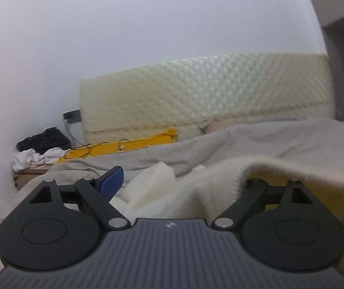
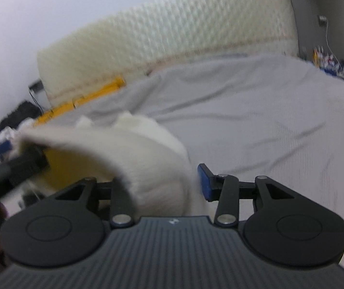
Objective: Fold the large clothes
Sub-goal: 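Raise the fleece high with both grippers, stretching it between them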
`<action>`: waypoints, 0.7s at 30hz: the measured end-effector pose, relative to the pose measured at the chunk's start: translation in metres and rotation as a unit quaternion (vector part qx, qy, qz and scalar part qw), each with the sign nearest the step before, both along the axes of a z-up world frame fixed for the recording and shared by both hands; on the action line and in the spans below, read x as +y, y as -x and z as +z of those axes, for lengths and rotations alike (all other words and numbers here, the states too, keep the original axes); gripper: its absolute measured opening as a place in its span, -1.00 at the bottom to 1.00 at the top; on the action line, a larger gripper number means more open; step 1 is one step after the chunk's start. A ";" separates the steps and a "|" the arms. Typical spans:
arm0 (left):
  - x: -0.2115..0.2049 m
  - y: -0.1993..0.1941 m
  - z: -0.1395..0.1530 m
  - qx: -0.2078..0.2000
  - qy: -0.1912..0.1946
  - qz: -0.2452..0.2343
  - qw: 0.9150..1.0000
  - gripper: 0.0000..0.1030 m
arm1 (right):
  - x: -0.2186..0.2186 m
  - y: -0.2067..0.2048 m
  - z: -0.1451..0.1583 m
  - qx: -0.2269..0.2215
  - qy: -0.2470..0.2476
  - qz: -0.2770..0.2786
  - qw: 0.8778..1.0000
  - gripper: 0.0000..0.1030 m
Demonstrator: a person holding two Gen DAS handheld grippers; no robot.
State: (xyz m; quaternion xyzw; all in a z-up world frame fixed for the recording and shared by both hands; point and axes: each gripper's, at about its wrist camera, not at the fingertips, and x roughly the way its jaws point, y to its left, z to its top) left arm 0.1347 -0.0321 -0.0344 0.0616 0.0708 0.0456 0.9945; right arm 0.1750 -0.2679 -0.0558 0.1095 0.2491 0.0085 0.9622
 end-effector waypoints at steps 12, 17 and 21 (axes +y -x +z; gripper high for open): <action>0.028 0.018 0.009 0.002 0.068 0.019 0.997 0.75 | -0.006 -0.010 -0.025 0.044 -0.026 -0.043 0.998 -0.14; 0.036 0.036 0.013 -0.012 0.085 0.029 0.996 0.75 | -0.011 -0.004 -0.013 -0.009 -0.017 -0.057 0.998 -0.13; 0.045 0.055 0.023 -0.041 0.097 0.042 0.994 0.75 | -0.005 0.006 0.004 -0.062 0.006 -0.047 0.997 -0.13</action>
